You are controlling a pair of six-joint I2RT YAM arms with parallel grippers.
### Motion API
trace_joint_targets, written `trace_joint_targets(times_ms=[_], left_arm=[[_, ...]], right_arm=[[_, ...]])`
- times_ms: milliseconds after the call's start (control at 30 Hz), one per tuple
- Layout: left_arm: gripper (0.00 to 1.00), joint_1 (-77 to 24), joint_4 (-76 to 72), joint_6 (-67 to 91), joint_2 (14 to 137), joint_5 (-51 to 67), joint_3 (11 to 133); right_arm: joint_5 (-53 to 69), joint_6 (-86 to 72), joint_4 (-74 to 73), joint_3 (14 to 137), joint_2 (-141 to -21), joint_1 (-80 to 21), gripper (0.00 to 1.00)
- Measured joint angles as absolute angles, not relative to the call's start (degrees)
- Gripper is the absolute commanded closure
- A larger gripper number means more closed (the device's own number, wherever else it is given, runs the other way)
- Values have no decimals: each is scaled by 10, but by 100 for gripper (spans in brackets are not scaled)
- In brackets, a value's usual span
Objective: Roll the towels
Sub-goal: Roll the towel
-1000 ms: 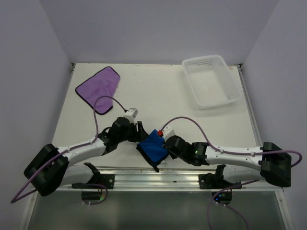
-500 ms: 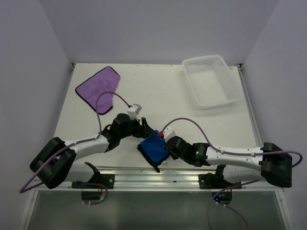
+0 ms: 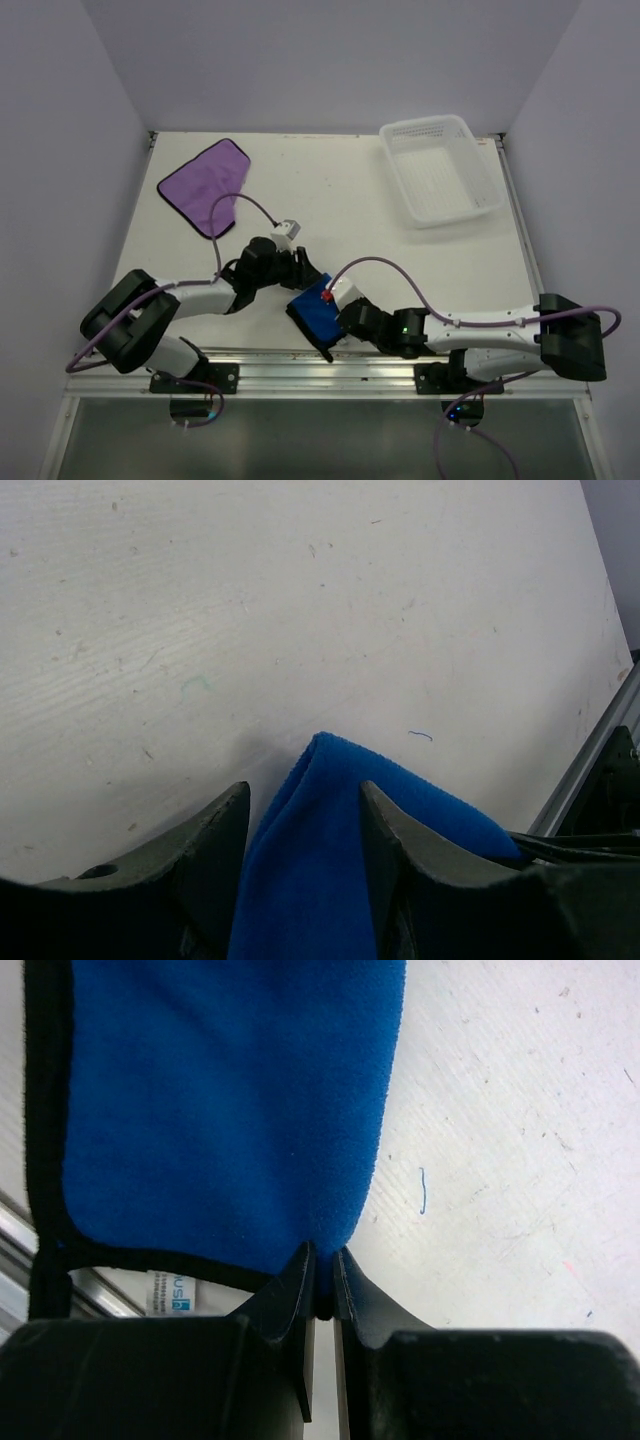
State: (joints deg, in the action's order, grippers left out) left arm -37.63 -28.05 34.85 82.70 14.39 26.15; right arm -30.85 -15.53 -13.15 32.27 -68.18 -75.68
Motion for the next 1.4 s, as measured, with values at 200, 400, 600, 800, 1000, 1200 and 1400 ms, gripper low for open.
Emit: trace_joint_targets(times_ms=[200,400,600,800,1000,1200,1400], left_arm=[[47,-376,-244,366,785,128,262],[47,-375,-190,366,689,86,263],[48,-375,-146,366,663,67,270],[51,-375,-102,366,657,62,272],[56,-375,-74,387,603,65,262],[58,-375,-70,411,557,78,243],[58,-375,-59,412,572,97,243]], right_arm=[[-342,-158,-133,324,-716,-769,100],[-384,-159,-133,329,-733,-791,100],[-449,-158,-133,367,-815,-846,100],[-509,-163,-141,395,-894,-898,100],[-556,-173,-158,407,-927,-926,100],[-593,-188,-195,457,-993,-948,100],[-625,-213,-251,519,-1070,-965,100]])
